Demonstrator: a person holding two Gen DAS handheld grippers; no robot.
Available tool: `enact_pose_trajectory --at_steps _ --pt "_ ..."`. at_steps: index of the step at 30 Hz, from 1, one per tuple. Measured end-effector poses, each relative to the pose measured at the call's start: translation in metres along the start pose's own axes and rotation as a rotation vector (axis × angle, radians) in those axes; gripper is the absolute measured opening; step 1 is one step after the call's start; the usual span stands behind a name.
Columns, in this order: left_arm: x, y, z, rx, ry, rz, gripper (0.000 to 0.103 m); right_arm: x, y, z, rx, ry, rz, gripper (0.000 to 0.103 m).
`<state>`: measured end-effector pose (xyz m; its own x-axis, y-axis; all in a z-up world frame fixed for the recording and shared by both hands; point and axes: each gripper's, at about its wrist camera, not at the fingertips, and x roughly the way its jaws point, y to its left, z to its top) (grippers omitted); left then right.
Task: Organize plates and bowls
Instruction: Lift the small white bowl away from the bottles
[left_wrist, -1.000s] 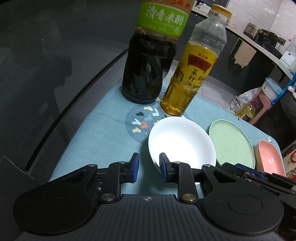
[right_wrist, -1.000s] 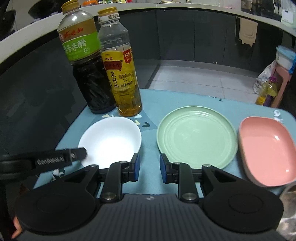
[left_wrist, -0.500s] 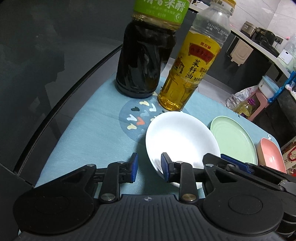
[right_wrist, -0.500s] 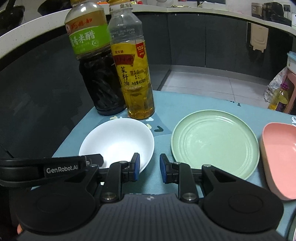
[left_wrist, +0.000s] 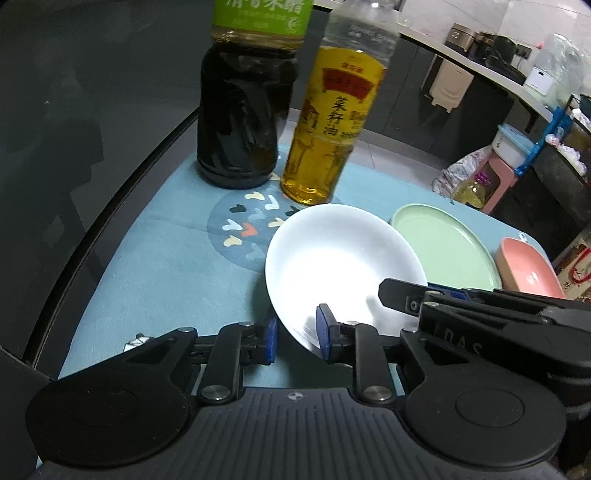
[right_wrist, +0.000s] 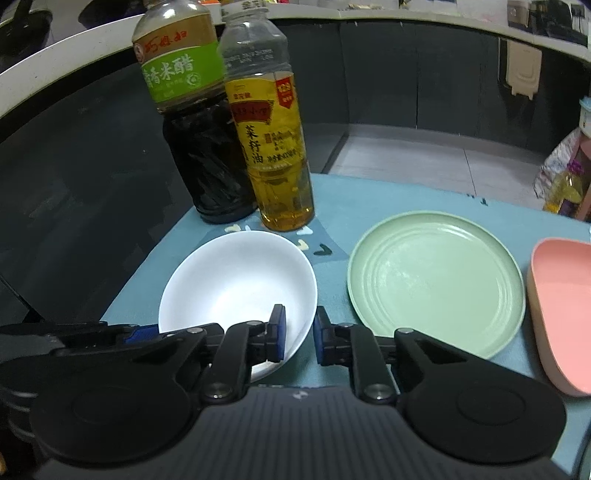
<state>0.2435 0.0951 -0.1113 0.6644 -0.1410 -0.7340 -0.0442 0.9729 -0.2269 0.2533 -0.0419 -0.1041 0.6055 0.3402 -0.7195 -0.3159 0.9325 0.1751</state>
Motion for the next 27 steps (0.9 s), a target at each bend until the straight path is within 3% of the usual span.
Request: enact_pose_trajectory --at_steps 5,27 --pt "-0.018 -0.009 -0.003 0.036 -0.040 -0.013 0.020 -0.013 -0.007 0.002 0.038 0.027 0.004 0.015" --pt "-0.097 -0.026 -0.029 0.058 -0.105 -0.064 0.020 -0.102 0.011 -0.021 0.031 -0.040 0.020 0.015"
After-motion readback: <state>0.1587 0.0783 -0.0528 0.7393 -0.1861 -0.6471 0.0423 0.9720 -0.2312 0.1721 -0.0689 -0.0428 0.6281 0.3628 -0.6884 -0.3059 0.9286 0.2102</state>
